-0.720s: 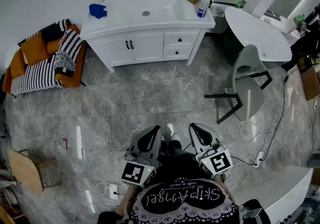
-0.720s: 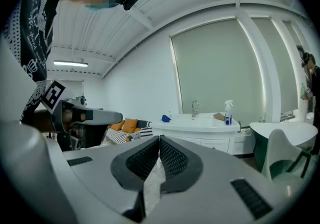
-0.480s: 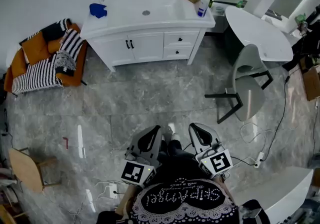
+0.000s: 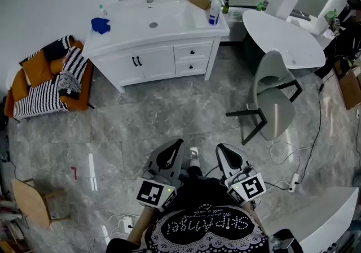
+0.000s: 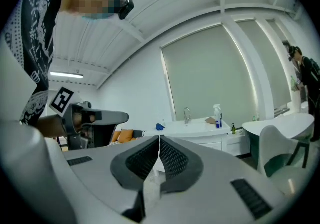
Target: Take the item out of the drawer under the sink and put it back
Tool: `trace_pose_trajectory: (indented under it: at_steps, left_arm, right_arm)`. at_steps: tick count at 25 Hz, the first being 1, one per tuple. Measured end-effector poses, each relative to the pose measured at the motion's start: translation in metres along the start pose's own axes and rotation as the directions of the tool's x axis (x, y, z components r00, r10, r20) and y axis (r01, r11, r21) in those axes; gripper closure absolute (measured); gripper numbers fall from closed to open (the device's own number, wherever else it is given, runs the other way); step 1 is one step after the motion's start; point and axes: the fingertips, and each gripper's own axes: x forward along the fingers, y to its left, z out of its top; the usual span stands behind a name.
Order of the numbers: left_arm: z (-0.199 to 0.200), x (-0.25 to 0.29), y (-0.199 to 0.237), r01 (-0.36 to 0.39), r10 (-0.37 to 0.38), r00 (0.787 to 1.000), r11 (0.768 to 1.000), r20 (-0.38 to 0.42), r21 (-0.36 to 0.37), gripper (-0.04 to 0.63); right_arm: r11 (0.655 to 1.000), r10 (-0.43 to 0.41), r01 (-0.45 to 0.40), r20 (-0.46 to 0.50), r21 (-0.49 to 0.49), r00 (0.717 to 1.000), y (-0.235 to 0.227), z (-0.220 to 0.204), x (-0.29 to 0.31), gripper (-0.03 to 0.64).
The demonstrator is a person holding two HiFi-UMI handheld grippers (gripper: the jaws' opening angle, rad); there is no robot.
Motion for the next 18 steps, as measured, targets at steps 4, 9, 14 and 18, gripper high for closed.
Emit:
trace_pose_trajectory:
  at_steps: [4, 9, 14, 18]
  left_arm:
    - [-0.003, 0.016, -0.016, 0.017, -0.017, 1.000, 1.000, 0.006, 0.002, 0.591]
    - [-0.001, 0.027, -0.018, 0.000, 0.001, 1.000, 1.000, 0.021, -0.029, 0.591]
    - [0.010, 0.033, 0.009, -0.058, 0.060, 0.997, 0.998, 0.050, -0.040, 0.591]
    - [0.022, 0.043, 0.032, -0.055, 0.059, 0.993, 0.998, 0.102, -0.040, 0.591]
  right_arm:
    - [0.999, 0.038, -0.038, -0.022, 0.005, 0.999, -0.015, -0.008, -0.010, 0.597]
    - [0.997, 0.082, -0.082, -0.044, 0.005, 0.996, -0.019, -0.012, -0.006, 0.597]
    - [0.996, 0.089, -0.088, -0.057, 0.015, 0.994, -0.022, -0.014, 0.016, 0.597]
    - [0.998, 0.064, -0.063, -0.058, 0.014, 0.996, -0.031, -0.014, 0.039, 0.597]
